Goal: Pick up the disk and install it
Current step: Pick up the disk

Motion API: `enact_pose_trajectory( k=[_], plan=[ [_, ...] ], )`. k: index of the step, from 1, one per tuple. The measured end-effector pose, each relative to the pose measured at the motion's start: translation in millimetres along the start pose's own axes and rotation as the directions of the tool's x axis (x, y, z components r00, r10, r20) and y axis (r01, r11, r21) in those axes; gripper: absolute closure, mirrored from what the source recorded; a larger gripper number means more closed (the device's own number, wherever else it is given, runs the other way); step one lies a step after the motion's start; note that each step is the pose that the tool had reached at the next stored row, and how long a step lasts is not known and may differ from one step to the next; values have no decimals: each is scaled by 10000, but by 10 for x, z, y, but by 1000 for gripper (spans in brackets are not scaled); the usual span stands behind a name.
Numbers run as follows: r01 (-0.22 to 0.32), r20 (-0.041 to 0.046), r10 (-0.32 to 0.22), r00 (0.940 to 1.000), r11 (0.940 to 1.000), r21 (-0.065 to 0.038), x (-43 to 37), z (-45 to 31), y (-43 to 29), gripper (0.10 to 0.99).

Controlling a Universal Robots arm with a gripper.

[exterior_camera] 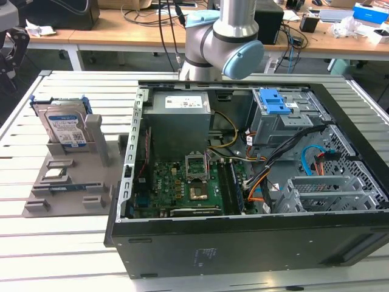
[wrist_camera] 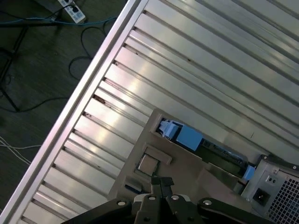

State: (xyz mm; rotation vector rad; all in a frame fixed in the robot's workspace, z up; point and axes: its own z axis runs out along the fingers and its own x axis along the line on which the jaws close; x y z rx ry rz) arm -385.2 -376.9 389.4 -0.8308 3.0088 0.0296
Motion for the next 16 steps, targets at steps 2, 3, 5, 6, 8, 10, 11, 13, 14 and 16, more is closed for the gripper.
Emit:
enact_pose_trajectory(
  k=[2,3,5,6,8,10,11,13,14,16],
  plan=[
    [271,-3,-271,9996,9996,-6,0,0,0,980],
    [354,-4,-354,9994,9994,-9,0,0,0,980],
    [593,-7,-593,9982,9982,-14,0,0,0,980],
    [761,-9,-761,9971,9971,-19,0,0,0,980],
    [998,-12,-998,9950,9950,-24,0,0,0,980],
    [1200,-13,-1200,9928,9928,-30,0,0,0,980],
    [1268,-14,-1268,9919,9919,-32,0,0,0,980],
    [1440,-16,-1440,9896,9896,-36,0,0,0,980],
    [1618,-18,-1618,9868,9868,-40,0,0,0,980],
    [1801,-19,-1801,9836,9836,-46,0,0,0,980]
  ],
)
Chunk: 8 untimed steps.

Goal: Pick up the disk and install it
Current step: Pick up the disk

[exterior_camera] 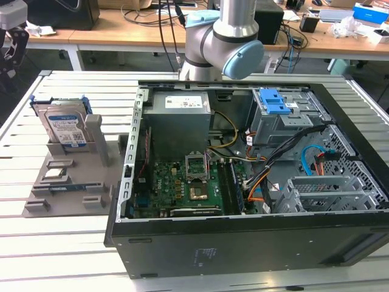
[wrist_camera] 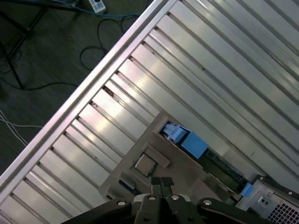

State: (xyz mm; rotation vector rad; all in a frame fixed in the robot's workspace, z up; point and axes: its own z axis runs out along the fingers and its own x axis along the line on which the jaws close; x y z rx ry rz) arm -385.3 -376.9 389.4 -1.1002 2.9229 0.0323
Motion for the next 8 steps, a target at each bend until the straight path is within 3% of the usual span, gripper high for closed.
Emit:
enact_pose_trajectory(
  k=[8],
  plan=[
    [708,-8,-708,9975,9975,-17,0,0,0,980]
  ],
)
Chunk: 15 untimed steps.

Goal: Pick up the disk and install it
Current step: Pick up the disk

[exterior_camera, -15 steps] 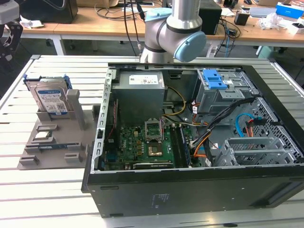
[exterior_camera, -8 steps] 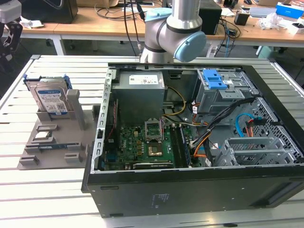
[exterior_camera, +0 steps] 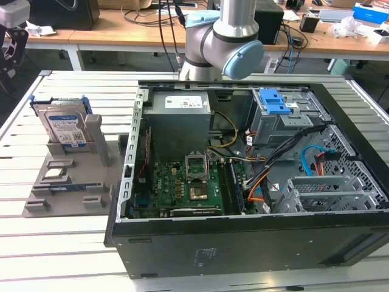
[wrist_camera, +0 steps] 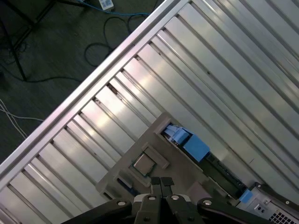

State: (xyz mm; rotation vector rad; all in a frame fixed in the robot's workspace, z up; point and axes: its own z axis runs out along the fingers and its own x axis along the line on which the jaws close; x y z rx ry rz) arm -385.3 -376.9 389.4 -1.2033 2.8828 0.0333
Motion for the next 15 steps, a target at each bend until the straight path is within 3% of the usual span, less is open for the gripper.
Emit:
enact_pose_trajectory(
  k=[7,15],
  plan=[
    [714,-9,-714,9974,9974,-18,0,0,0,980],
    [1744,-19,-1744,9847,9847,-45,0,0,0,980]
  ],
)
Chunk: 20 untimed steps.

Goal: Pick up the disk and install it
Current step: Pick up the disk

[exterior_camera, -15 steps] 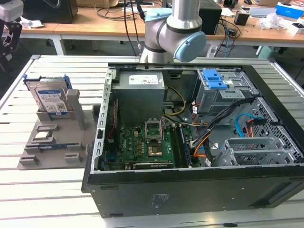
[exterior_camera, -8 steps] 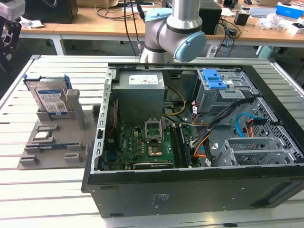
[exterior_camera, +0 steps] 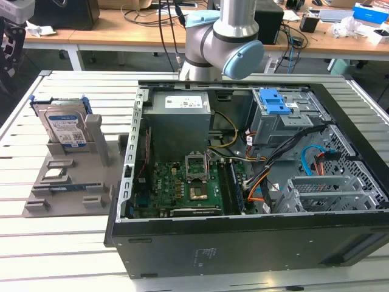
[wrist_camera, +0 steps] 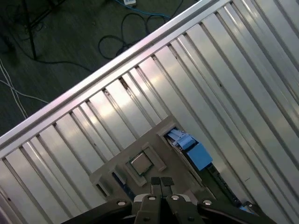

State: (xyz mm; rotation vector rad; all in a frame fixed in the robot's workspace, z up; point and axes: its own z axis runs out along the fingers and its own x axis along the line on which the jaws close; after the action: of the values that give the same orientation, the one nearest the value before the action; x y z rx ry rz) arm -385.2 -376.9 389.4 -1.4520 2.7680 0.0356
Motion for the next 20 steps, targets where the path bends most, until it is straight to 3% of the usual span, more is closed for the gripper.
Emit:
enact_pose_trajectory(
  k=[9,20],
  plan=[
    [628,-7,-628,9980,9980,-16,-1,0,-1,980],
    [1468,-16,-1468,9892,9892,-37,-1,0,-1,980]
  ],
)
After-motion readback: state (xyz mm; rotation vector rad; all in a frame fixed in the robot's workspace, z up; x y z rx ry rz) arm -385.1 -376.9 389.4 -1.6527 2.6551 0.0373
